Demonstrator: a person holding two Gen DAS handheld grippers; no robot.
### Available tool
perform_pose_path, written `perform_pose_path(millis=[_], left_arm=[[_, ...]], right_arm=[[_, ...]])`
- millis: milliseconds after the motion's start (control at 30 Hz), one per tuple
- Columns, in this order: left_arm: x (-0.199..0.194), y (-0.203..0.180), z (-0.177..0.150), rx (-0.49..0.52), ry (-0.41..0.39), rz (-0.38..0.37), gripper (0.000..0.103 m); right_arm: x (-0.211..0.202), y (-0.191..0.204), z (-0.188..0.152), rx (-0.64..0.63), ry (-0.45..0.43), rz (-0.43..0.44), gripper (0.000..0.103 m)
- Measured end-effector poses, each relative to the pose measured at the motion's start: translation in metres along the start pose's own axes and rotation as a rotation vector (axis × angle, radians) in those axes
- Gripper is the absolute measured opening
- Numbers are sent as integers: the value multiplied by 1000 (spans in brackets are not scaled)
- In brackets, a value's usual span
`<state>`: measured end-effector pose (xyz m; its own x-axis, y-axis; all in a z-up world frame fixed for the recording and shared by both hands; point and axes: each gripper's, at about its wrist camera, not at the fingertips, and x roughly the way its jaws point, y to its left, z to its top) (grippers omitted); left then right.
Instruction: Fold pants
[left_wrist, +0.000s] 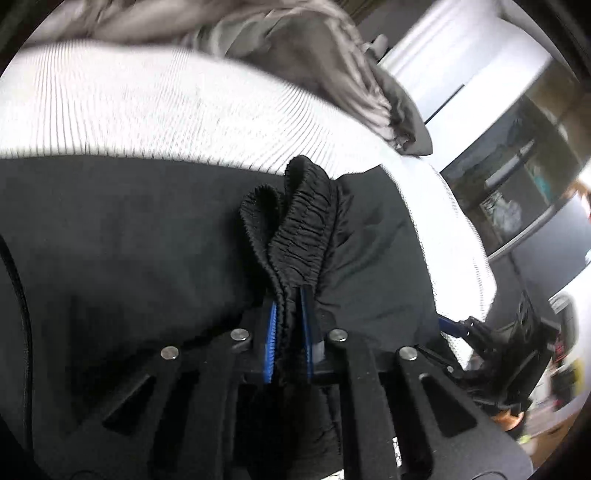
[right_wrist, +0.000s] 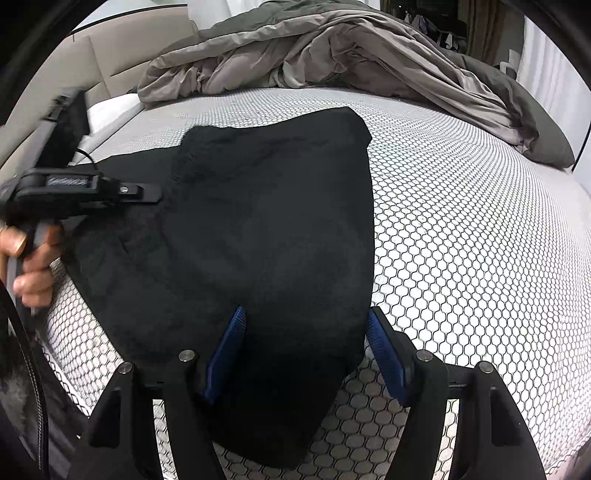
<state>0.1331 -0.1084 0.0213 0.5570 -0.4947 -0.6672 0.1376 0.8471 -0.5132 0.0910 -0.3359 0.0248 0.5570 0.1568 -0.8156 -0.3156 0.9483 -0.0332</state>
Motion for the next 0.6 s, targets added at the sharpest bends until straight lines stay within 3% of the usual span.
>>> perform_pose_path(millis=[133,267,367,500,600], left_arm=[[-38,2,10,8,-82,-18,7],[-85,41,12,-21,-162,71,7],[-86,76,6,-52,-114,185,7],[-82,114,-3,-121,-68,172,9],[-78,110,-1,-65,-38,208,15]], right_arm=[[6,-3,7,48,4,15,71],[6,3,21,93,-17,72,71],[9,17,29,39,-8,78,71],[22,28,30,9,38,90,72],[23,28,28,-1,37,85,72]])
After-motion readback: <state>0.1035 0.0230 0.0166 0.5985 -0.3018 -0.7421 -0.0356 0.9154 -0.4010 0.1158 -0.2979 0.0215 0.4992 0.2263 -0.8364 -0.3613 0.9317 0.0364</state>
